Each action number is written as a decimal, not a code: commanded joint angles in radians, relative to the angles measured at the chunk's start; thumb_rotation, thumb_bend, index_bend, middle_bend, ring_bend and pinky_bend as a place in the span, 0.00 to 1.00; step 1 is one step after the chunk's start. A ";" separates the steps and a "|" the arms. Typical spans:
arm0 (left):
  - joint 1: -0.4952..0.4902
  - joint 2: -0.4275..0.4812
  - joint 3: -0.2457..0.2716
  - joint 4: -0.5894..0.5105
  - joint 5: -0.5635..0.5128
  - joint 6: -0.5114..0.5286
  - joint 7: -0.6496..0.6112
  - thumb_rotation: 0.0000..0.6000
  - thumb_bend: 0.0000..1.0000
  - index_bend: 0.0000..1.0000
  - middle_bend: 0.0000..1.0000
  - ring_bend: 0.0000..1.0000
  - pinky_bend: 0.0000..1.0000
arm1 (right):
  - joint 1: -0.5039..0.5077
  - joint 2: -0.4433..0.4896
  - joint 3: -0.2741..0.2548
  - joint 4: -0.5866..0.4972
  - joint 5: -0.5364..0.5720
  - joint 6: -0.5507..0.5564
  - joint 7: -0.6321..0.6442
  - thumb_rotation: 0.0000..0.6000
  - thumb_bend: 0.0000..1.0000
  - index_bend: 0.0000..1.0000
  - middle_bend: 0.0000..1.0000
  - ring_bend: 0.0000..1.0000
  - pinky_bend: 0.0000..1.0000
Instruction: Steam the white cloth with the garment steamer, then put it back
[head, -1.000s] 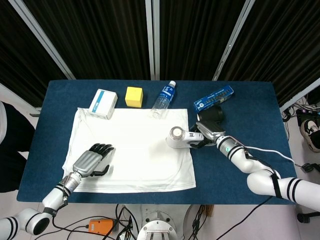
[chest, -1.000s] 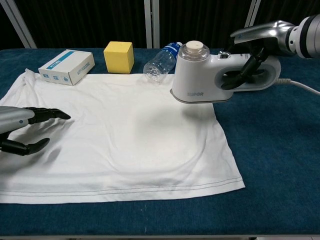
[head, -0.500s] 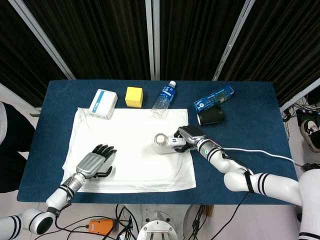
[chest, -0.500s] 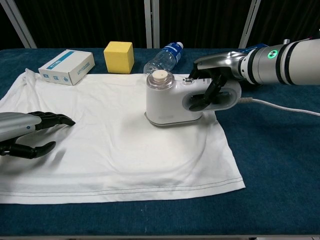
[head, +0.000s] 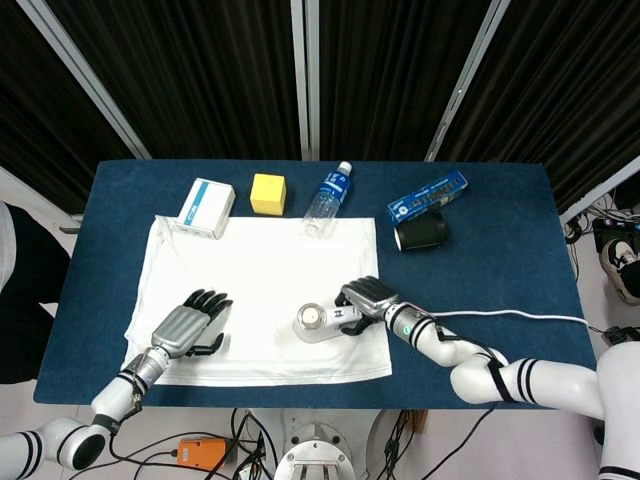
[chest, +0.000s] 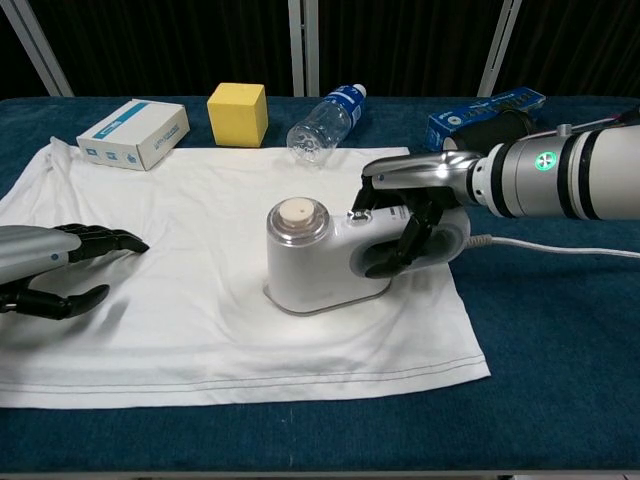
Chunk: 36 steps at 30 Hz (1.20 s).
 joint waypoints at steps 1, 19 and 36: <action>-0.003 0.000 0.001 0.000 -0.003 -0.001 0.003 0.30 0.44 0.00 0.03 0.00 0.00 | -0.033 0.047 -0.037 -0.068 -0.114 -0.022 0.059 1.00 0.70 0.99 0.90 0.94 0.62; -0.022 0.004 0.006 -0.014 -0.019 0.003 0.033 0.30 0.44 0.00 0.03 0.00 0.00 | -0.048 -0.074 0.081 0.209 -0.198 0.147 0.274 1.00 0.70 1.00 0.90 0.94 0.62; -0.029 0.002 0.015 -0.013 -0.030 0.005 0.038 0.30 0.44 0.00 0.03 0.00 0.00 | -0.049 -0.077 0.018 0.241 -0.217 0.088 0.279 1.00 0.70 1.00 0.90 0.94 0.62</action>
